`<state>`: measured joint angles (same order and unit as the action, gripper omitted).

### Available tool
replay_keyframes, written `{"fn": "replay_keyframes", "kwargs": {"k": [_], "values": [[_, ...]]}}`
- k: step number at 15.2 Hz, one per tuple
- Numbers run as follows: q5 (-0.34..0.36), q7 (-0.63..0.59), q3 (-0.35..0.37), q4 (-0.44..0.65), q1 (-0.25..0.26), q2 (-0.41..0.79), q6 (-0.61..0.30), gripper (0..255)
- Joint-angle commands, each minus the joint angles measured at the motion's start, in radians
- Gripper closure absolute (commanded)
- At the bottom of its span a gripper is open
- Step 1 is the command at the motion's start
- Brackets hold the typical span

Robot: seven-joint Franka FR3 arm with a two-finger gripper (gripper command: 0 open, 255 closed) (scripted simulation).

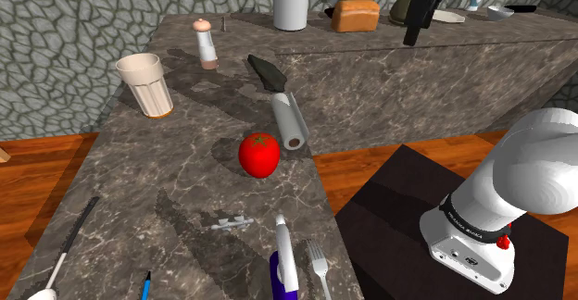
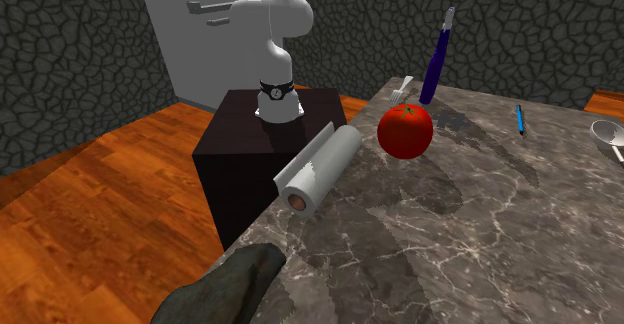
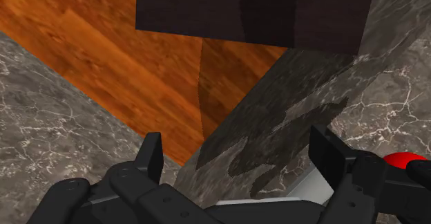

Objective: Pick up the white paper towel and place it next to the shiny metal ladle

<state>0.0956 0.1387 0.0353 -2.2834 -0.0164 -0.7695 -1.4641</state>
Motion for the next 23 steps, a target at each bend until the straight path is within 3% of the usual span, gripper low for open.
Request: {"fn": "replay_keyframes", "kwargs": {"k": [1, 13, 23], "values": [[0.000, 0.000, 0.000, 0.000, 0.000, 0.000, 0.000, 0], [-0.270, -0.306, 0.033, -0.242, -0.022, 0.144, -0.465, 0], [-0.547, -0.435, 0.060, -0.280, 0.024, 0.441, -0.914, 0]]}}
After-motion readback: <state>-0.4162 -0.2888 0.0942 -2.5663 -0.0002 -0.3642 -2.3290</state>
